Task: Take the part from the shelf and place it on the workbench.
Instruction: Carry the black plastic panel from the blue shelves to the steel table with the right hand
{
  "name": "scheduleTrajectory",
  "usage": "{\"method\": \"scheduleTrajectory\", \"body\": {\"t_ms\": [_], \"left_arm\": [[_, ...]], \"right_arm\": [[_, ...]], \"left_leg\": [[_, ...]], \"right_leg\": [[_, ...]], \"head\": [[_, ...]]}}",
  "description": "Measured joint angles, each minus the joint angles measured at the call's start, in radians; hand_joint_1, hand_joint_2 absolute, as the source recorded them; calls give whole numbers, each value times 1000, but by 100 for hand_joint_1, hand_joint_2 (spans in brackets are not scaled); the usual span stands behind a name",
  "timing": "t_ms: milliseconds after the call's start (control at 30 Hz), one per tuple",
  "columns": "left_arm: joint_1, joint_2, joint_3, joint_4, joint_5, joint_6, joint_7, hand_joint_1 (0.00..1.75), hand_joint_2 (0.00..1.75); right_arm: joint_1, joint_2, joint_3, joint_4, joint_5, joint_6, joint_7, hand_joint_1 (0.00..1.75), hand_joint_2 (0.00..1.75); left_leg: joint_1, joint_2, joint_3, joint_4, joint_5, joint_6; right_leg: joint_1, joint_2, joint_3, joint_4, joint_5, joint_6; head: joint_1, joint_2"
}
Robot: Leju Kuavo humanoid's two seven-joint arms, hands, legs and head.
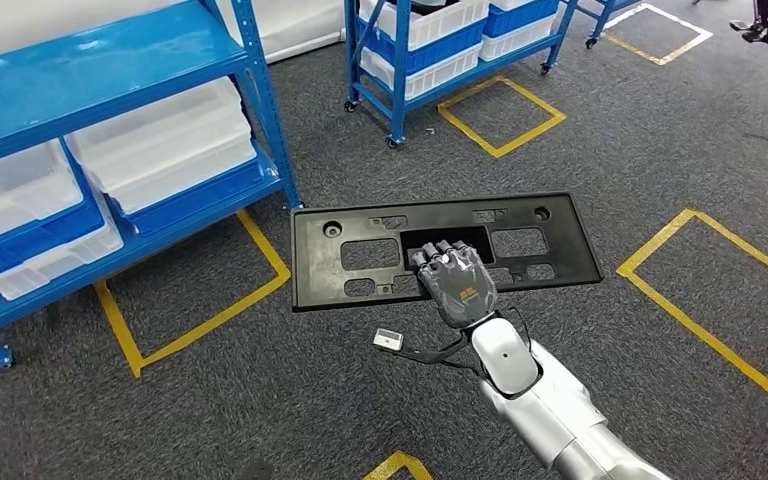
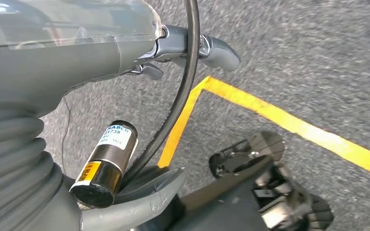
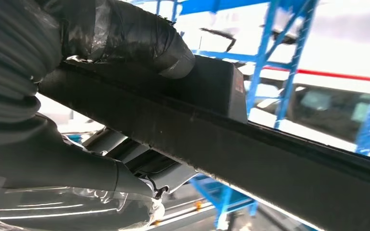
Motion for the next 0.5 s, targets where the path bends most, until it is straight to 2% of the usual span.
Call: {"method": "scheduleTrajectory", "body": {"t_ms": [33, 100, 133, 167, 233, 267, 300, 333, 367, 400, 433, 467, 500], "left_arm": [[0, 0, 3, 0, 1, 1, 0, 0, 175], [0, -1, 10, 0, 5, 0, 6, 0, 175], [1, -2, 12, 0, 7, 0, 12, 0, 175], [5, -3, 15, 0, 9, 0, 20, 0, 175], [16, -4, 22, 0, 10, -1, 34, 0, 175], [24, -4, 26, 1, 10, -2, 38, 0, 175], [29, -4, 29, 1, 9, -3, 40, 0, 175], [32, -4, 30, 1, 7, -4, 42, 0, 175], [33, -4, 32, 1, 4, -6, 42, 0, 175], [32, -4, 32, 1, 2, -7, 41, 0, 175], [32, -3, 33, 1, 0, -9, 40, 0, 175], [33, -2, 34, 1, 0, -11, 40, 0, 175], [34, -1, 35, 1, 0, -11, 39, 0, 175]], "right_arm": [[-3, -2, 2, -2, 0, 0, 2, 162, 175], [-6, -10, 7, -5, 0, 0, 12, 162, 175], [-7, -15, 9, -6, 0, 0, 21, 162, 175], [-8, -20, 13, -7, 0, -1, 31, 162, 175], [-11, -26, 20, -8, 0, -2, 48, 162, 175], [-10, -27, 23, -8, 0, -2, 52, 162, 175], [-7, -29, 25, -8, 0, -2, 52, 162, 175], [-2, -31, 25, -8, 0, -2, 52, 162, 175], [2, -34, 26, -9, 0, -2, 52, 162, 175], [5, -38, 27, -10, 0, -1, 53, 162, 175], [6, -40, 28, -13, 0, -1, 54, 162, 175], [6, -42, 29, -16, 0, -1, 57, 162, 175], [5, -44, 29, -19, 0, -1, 59, 162, 175]], "left_leg": [[-2, 8, 2, -1, -2, -6], [-2, 24, 9, -4, -6, -19], [0, 16, 10, 1, -14, -24], [2, -6, 3, 21, -31, -28], [5, -64, -40, 122, -93, -30], [4, -81, -72, 191, -126, -29], [3, -88, -101, 249, -145, -27], [3, -91, -117, 278, -145, -24], [2, -92, -116, 269, -125, -20], [2, -98, -98, 225, -89, -15], [1, -114, -70, 159, -50, -8], [1, -142, -45, 98, -23, 1], [2, -168, -25, 50, -8, 6]], "right_leg": [[3, 2, -1, -1, -2, -7], [4, 27, -3, -1, 2, -21], [2, 38, -2, -5, 4, -27], [0, 50, -2, -8, 7, -35], [-1, 75, -2, -11, 10, -46], [1, 89, -3, -11, 11, -50], [4, 105, -4, -10, 12, -52], [8, 120, -4, -10, 12, -53], [11, 135, -4, -8, 12, -53], [13, 151, -3, -6, 12, -53], [14, 166, -3, -4, 12, -53], [15, 180, -5, -3, 12, -52], [14, 195, -10, 0, 14, -49]], "head": [[0, 0], [-1, 0], [-1, 0], [-1, 0], [-1, 0], [-1, 0], [-1, 0], [-1, 0], [-1, 0], [-1, 0], [-1, 0], [-1, 0], [-1, 0]]}}
